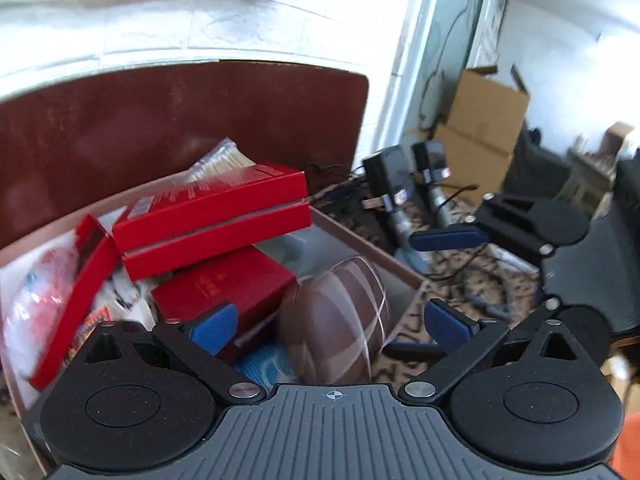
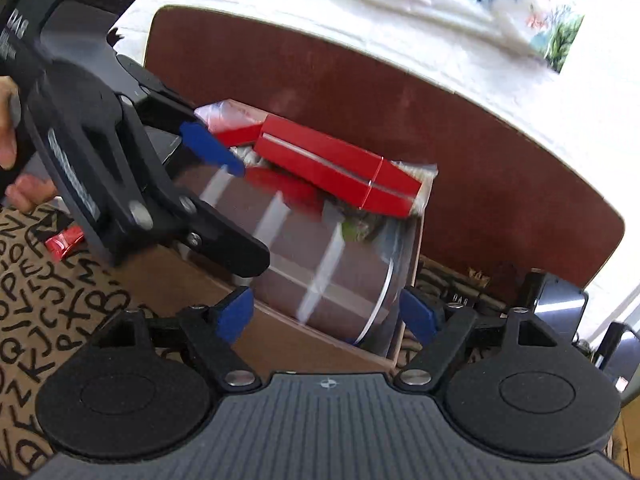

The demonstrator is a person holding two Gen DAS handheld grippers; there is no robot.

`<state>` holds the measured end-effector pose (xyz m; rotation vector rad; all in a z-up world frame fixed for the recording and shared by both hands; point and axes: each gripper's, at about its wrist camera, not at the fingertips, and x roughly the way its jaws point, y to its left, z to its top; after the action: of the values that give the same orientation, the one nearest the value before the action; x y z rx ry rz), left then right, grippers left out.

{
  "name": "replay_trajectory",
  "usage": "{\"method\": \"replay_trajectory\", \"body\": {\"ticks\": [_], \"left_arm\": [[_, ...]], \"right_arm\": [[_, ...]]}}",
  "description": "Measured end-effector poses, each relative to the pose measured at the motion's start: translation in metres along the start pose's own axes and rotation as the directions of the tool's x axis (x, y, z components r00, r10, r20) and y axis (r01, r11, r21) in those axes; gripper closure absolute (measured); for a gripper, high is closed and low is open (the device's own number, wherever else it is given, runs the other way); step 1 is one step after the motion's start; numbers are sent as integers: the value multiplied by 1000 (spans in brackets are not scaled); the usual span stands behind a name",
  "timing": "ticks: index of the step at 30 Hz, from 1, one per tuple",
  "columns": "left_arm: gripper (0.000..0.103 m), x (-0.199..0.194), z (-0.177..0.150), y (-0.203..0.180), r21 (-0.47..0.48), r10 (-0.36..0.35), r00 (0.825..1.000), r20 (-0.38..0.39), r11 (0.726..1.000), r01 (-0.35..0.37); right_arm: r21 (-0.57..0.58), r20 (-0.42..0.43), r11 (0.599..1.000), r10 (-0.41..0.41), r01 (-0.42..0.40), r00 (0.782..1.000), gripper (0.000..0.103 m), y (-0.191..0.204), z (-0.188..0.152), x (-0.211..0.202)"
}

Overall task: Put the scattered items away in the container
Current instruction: 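Carry the glasses case into the cardboard box and open the right gripper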

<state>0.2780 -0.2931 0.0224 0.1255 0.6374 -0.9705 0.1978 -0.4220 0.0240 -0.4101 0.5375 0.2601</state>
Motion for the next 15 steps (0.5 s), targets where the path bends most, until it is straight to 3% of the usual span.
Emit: {"method": "replay_trajectory", "body": {"ticks": [6,8,10,15], "left_arm": [[1,-1,-6,-10,30,12,1000,-10,999,-12],[1,-5,-7,-13,17,7,1000,1,1000,-7],[1,-8,-6,-16,7,10,1000,15,1000,-10],[1,-5,-1,-21,20,13,1000,14,1000,-13]], "right_arm": [[25,29,1000,19,-19,999,21,0,-3,-10],[21,35,1000,20,-21,999,27,4,-3,-13],[24,44,999,36,-37,998,41,8,-2,-15],[7,38,998,66,-66,997,55,15,6,-5]]}}
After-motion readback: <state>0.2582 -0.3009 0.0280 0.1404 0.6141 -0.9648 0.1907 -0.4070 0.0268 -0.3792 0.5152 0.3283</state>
